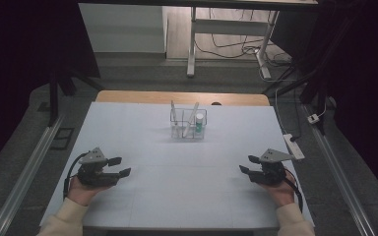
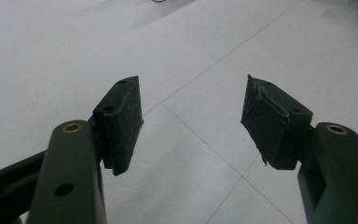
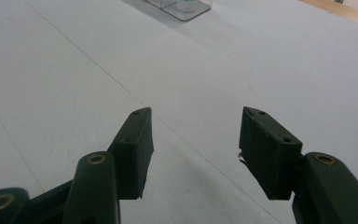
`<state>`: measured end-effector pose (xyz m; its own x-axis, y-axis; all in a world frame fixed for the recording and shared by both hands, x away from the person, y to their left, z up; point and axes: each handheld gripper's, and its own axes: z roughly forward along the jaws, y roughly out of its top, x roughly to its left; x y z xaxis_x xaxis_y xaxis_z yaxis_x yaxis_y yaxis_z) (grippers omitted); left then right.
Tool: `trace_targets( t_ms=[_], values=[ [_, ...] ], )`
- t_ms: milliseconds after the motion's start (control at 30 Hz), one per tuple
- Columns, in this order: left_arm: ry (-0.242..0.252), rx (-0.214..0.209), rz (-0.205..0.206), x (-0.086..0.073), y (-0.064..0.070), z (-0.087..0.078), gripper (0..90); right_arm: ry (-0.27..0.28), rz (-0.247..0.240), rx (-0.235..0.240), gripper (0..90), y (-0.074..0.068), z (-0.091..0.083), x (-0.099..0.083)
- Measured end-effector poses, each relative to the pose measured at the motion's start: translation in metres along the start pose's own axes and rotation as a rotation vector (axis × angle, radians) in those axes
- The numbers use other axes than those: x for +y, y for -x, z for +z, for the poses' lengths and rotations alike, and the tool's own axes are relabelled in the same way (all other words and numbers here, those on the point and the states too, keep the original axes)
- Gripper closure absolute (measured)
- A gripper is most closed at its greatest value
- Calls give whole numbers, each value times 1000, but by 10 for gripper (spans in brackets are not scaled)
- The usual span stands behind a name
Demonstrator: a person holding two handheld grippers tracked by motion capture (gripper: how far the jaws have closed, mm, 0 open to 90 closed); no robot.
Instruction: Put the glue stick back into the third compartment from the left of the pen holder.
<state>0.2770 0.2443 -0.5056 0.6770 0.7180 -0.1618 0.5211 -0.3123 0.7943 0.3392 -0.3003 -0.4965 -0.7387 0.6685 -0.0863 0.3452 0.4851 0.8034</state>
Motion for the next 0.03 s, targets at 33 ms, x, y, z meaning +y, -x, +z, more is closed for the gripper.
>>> trace_targets(
  t_ms=[33],
  values=[
    [0,0,0,0,0,0,378,1,0,-1,439,0,0,0]
  ],
)
